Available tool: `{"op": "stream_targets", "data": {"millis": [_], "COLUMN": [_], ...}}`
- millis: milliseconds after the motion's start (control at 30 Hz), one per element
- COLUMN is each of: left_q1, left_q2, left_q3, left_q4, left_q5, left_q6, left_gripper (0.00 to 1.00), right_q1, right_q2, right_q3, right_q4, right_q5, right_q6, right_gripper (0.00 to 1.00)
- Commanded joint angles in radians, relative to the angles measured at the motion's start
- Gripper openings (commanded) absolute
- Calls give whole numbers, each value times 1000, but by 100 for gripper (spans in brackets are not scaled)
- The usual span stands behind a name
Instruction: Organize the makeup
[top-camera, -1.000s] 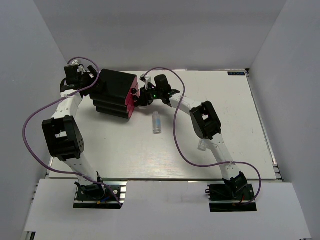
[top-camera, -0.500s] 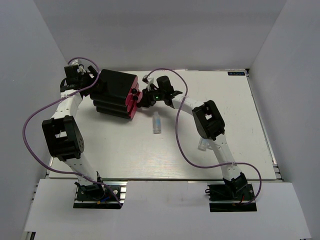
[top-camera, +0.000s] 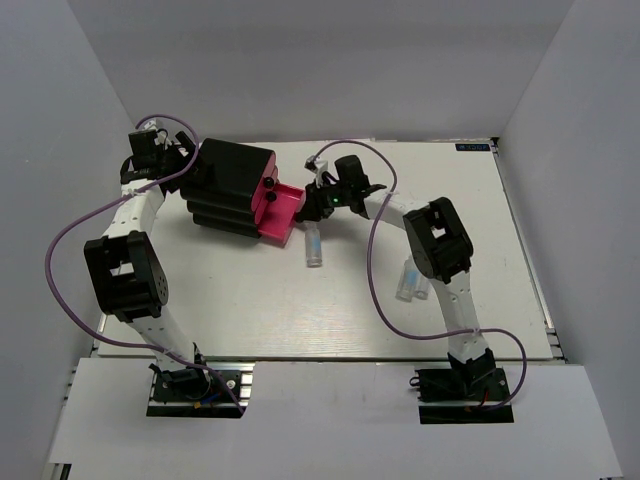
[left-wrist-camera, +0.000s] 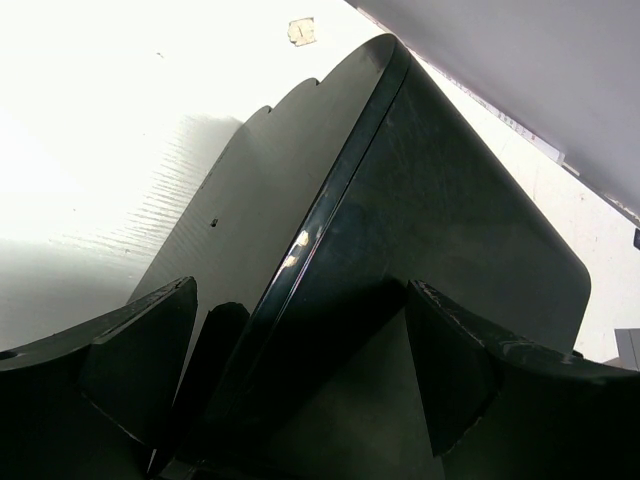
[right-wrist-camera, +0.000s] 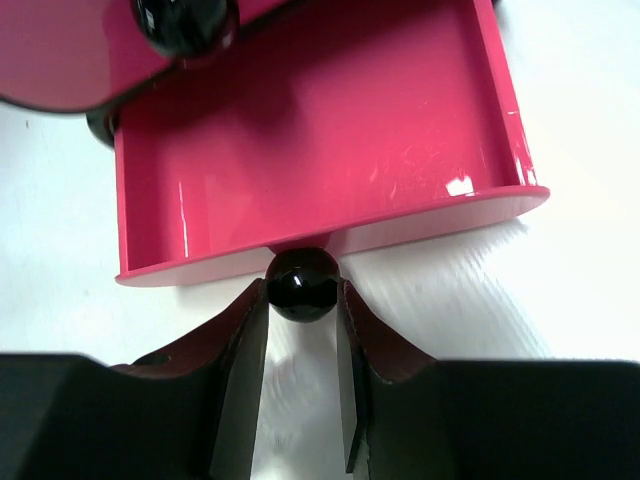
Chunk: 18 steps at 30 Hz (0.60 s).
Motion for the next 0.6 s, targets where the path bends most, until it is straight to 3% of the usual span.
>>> {"op": "stream_targets", "data": {"millis": [0,267,367,567], "left_q1": [-11,-2,-11,-34], "left_q2": [3,-80,-157,-327], "left_q3": [-17,-9,-6,5], "left_q4": [-160,-179,-203,-252], "left_q5": [-15,-77,-144,-163], "left_q6": [19,16,18,19], "left_gripper": [94,94,94,98], "right_q1": [-19,-47,-59,-79], "right_q2": [-83,-143,-166,-252], "right_q3": [-34,-97,-103,-181], "right_q4": [-27,-42,-53,-15], "right_q5": [-28,-61,-107,-123], "right_q6": [-53,-87,-96,-101], "right_gripper": [7,11,42,54]}}
